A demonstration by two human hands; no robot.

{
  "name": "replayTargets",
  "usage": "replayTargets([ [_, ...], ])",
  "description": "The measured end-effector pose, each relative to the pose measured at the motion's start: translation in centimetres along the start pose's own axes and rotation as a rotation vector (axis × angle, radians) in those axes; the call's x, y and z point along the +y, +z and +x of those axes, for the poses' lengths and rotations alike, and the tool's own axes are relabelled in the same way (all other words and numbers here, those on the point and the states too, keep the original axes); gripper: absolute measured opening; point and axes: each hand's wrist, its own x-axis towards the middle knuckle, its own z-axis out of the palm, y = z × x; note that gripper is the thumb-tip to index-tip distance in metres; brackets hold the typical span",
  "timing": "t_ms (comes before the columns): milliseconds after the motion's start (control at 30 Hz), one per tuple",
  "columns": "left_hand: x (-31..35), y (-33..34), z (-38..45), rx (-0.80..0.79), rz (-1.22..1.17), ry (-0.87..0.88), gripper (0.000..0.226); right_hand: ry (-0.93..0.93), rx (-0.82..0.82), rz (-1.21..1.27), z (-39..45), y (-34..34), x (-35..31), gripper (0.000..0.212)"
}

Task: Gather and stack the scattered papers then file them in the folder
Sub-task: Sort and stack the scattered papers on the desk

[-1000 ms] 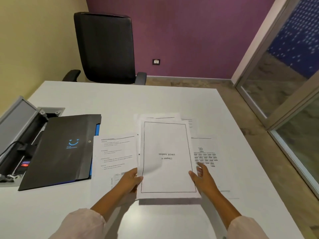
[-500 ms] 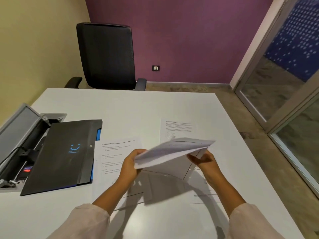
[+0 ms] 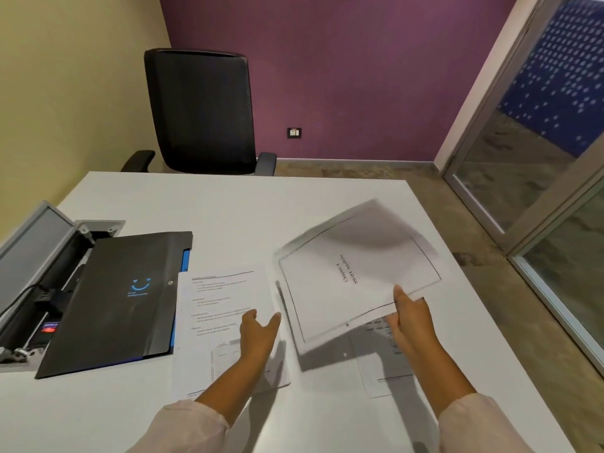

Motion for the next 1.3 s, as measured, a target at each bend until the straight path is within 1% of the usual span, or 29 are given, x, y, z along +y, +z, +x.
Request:
replayTargets([
  [33, 0.0, 0.2, -0.5, -0.014, -0.022, -0.011, 0.067, 0.076, -0.014, 0.174, -0.1, 0.0, 0.4, 0.014],
  [100, 0.0, 0.9, -1.4, -0.101, -0.124, -0.036, 0.072, 0.198, -0.077, 0.48, -0.7, 0.8, 1.2, 0.012],
  [133, 0.0, 1.3, -1.9, -0.177, -0.192, -0.053, 0.074, 0.244, -0.118, 0.569, -1.3, 1.4, 1.7, 0.011],
  [167, 0.1, 1.7, -2.5, -0.259, -0.235, -0.065, 0.075, 0.294, -0.158, 0.608, -1.9, 2.1, 2.5, 0.011],
  [200, 0.3, 2.2, -3.0, -0.338, -0.247, -0.067, 0.072, 0.346, -0.212, 0.609, -2.9, 2.9, 3.3, 0.013],
  [233, 0.4, 2.5, -3.3, -0.398, -0.249, -0.051, 0.064, 0.392, -0.262, 0.589, -3.9, 3.7, 4.3, 0.011],
  [267, 0.6, 2.8, -3.3, -0.423, -0.258, -0.021, 0.053, 0.437, -0.297, 0.556, -4.9, 4.3, 5.3, 0.011],
  [333, 1.0, 2.7, -2.8, -0.37, -0.295, 0.026, 0.037, 0.495, -0.346, 0.478, -6.4, 5.0, 6.9, 0.014],
  [400, 1.4, 1.9, -2.0, -0.24, -0.286, 0.03, 0.031, 0.508, -0.371, 0.4, -7.1, 5.0, 7.7, 0.01],
  [467, 1.8, 0.6, -1.1, -0.148, -0.263, 0.049, 0.027, 0.479, -0.328, 0.373, -6.6, 4.2, 7.7, 0.007],
  [500, 2.0, -0.2, -0.7, -0.134, -0.252, 0.075, 0.025, 0.435, -0.292, 0.392, -5.9, 3.5, 7.6, 0.01],
  [533, 2.4, -0.9, -0.5, -0.135, -0.222, 0.106, 0.023, 0.375, -0.261, 0.419, -5.0, 2.6, 7.3, 0.02],
  [600, 2.9, -2.5, 0.1, -0.135, -0.133, 0.17, 0.015, 0.226, -0.233, 0.363, -3.1, 0.5, 5.8, 0.054],
  [633, 3.0, -3.3, 0.4, -0.137, -0.098, 0.19, 0.011, 0.142, -0.231, 0.249, -2.5, -0.3, 4.4, 0.065],
  [667, 3.2, -3.8, 0.6, -0.147, -0.062, 0.202, 0.011, 0.052, -0.23, 0.103, -1.9, -0.8, 3.2, 0.07],
  [733, 3.5, -4.4, 0.6, -0.181, -0.022, 0.24, 0.019, -0.126, -0.247, -0.161, -0.6, -1.1, 0.6, 0.066],
  [767, 3.8, -4.5, 0.4, -0.201, -0.001, 0.269, 0.02, -0.211, -0.287, -0.253, -0.2, -0.9, -0.4, 0.063],
  [800, 4.3, -4.5, 0.0, -0.22, 0.033, 0.301, 0.021, -0.29, -0.33, -0.33, 0.1, -0.4, -1.4, 0.063],
  [867, 5.1, -4.1, -0.5, -0.275, 0.082, 0.378, 0.018, -0.388, -0.392, -0.438, 0.2, 0.4, -3.0, 0.063],
  [933, 5.7, -3.5, -0.6, -0.318, 0.127, 0.453, 0.02, -0.418, -0.425, -0.483, 0.2, 1.0, -4.1, 0.055],
  [1000, 6.1, -3.1, -0.6, -0.301, 0.138, 0.513, 0.019, -0.412, -0.422, -0.433, 0.1, 1.4, -5.0, 0.049],
  [1033, 6.3, -2.9, -0.5, -0.289, 0.117, 0.536, 0.016, -0.396, -0.409, -0.392, 0.2, 1.4, -5.2, 0.05],
  [1100, 6.4, -2.9, -0.5, -0.29, 0.042, 0.548, 0.012, -0.37, -0.37, -0.382, 0.3, 1.3, -4.9, 0.055],
  [1200, 6.0, -3.0, -0.7, -0.272, 0.061, 0.545, 0.024, -0.344, -0.328, -0.453, 0.3, 1.0, -3.6, 0.063],
  [1300, 5.4, -3.0, -1.0, -0.288, 0.041, 0.55, 0.024, -0.244, -0.306, -0.389, 0.2, 0.7, -2.6, 0.074],
])
